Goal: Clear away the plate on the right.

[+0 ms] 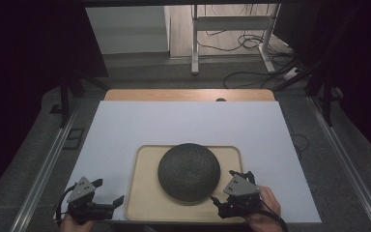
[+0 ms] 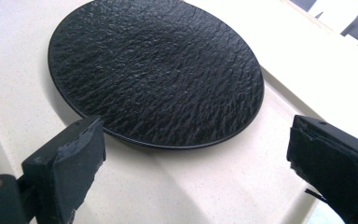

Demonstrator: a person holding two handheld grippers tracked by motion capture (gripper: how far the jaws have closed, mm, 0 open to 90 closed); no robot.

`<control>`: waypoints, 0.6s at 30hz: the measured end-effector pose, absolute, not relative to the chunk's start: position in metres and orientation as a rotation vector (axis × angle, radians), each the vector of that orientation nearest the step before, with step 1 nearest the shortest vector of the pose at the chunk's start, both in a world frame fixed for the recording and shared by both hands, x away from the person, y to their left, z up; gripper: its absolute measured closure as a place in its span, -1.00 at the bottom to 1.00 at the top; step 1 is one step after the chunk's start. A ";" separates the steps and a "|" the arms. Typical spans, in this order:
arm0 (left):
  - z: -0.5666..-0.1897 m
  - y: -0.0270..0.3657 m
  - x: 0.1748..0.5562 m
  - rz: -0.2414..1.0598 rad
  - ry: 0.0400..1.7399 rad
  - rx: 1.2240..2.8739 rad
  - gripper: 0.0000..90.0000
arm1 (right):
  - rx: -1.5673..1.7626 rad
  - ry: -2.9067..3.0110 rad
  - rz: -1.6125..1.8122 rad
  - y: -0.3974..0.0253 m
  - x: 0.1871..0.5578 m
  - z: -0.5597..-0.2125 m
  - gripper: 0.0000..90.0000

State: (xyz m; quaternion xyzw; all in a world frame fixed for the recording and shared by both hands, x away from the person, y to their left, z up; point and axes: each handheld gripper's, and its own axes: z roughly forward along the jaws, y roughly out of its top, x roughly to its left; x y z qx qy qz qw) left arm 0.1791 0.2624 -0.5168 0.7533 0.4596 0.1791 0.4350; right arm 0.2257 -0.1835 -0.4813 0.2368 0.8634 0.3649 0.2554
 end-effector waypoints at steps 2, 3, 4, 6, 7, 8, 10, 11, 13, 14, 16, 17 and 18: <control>-0.517 0.262 0.179 0.446 1.145 1.875 -1.00 | 0.649 2.339 0.989 -0.186 0.225 -0.481 -0.90; -0.517 0.262 0.179 0.446 1.145 1.875 -1.00 | 0.649 2.339 0.989 -0.186 0.225 -0.481 -0.90; -0.517 0.262 0.179 0.446 1.145 1.875 -1.00 | 0.650 2.337 0.987 -0.187 0.225 -0.481 -0.90; -0.517 0.262 0.179 0.447 1.145 1.874 -1.00 | 0.658 2.333 0.983 -0.189 0.225 -0.482 -0.91; -0.517 0.262 0.179 0.447 1.145 1.874 -1.00 | 0.658 2.333 0.983 -0.189 0.225 -0.482 -0.91; -0.517 0.262 0.179 0.446 1.146 1.874 -1.00 | 0.665 2.329 0.983 -0.191 0.224 -0.482 -0.91; -0.517 0.262 0.179 0.447 1.145 1.875 -1.00 | 0.671 2.327 0.986 -0.192 0.224 -0.482 -0.91; -0.517 0.262 0.179 0.447 1.145 1.874 -1.00 | 0.683 2.323 0.992 -0.194 0.224 -0.482 -0.92; -0.517 0.263 0.179 0.446 1.145 1.874 -1.00 | 0.689 2.320 0.991 -0.195 0.224 -0.483 -0.92; -0.517 0.263 0.179 0.447 1.144 1.874 -1.00 | 0.694 2.317 0.991 -0.196 0.224 -0.483 -0.92; -0.517 0.262 0.179 0.447 1.144 1.874 -1.00 | 0.702 2.314 0.994 -0.198 0.224 -0.483 -0.92; -0.517 0.262 0.179 0.446 1.144 1.875 -1.00 | 0.706 2.312 0.994 -0.199 0.223 -0.483 -0.93; -0.517 0.262 0.179 0.446 1.143 1.875 -1.00 | 0.708 2.309 0.995 -0.200 0.223 -0.483 -0.93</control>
